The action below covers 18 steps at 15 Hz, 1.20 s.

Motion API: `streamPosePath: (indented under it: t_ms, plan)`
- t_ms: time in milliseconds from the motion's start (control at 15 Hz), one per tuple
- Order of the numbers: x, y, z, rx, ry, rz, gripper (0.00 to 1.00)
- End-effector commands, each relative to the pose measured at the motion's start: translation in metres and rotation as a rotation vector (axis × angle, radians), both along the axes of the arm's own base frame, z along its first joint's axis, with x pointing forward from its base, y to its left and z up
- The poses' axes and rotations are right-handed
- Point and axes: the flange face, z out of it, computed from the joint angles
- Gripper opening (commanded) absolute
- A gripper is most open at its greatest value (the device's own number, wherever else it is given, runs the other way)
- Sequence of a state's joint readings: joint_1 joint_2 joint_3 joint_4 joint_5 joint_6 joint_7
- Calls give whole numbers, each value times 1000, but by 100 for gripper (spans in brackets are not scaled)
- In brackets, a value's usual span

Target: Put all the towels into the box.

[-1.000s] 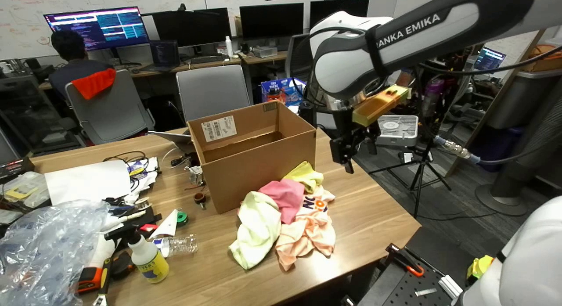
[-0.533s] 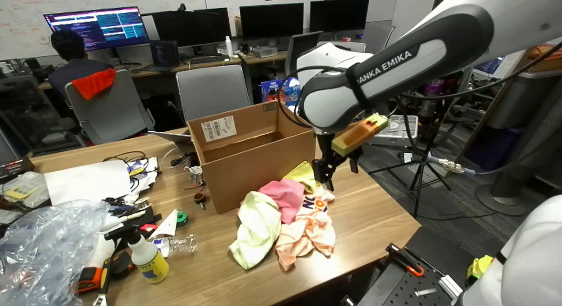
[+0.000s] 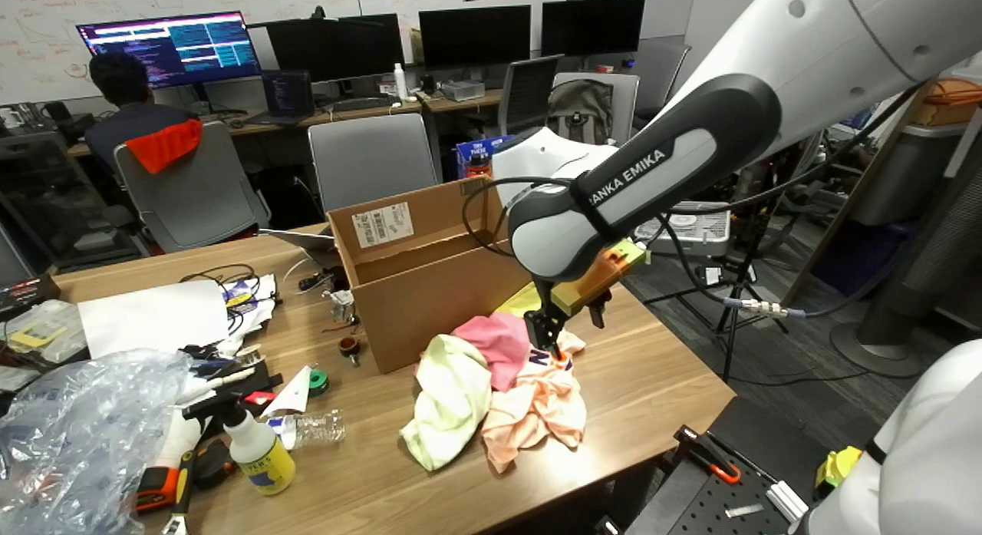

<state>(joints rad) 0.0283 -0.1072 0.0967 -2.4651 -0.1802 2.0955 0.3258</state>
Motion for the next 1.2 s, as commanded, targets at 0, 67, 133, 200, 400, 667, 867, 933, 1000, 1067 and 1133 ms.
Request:
streamPosePath:
  t_ms: [0,67,133,200,400,667,867,933,1000,1067,1133]
  plan:
    - [18,-5,-15,-38,-30,-22,100]
    - [23,-10,-20,-48,-34,-30,100]
    - [30,-16,-24,-52,-38,-44,100]
    - [35,-22,-29,-53,-50,-59,100]
    - [58,-48,-37,-60,-95,-102,100]
    - [85,-78,-48,-37,-138,-154,100]
    - [94,-87,-68,-19,-138,-160,100]
    - [94,-86,-77,-12,-131,-157,100]
    - [94,-84,-85,-2,-124,-154,100]
    - [94,-79,-94,12,-113,-144,100]
    - [93,-76,-106,24,-103,-132,100]
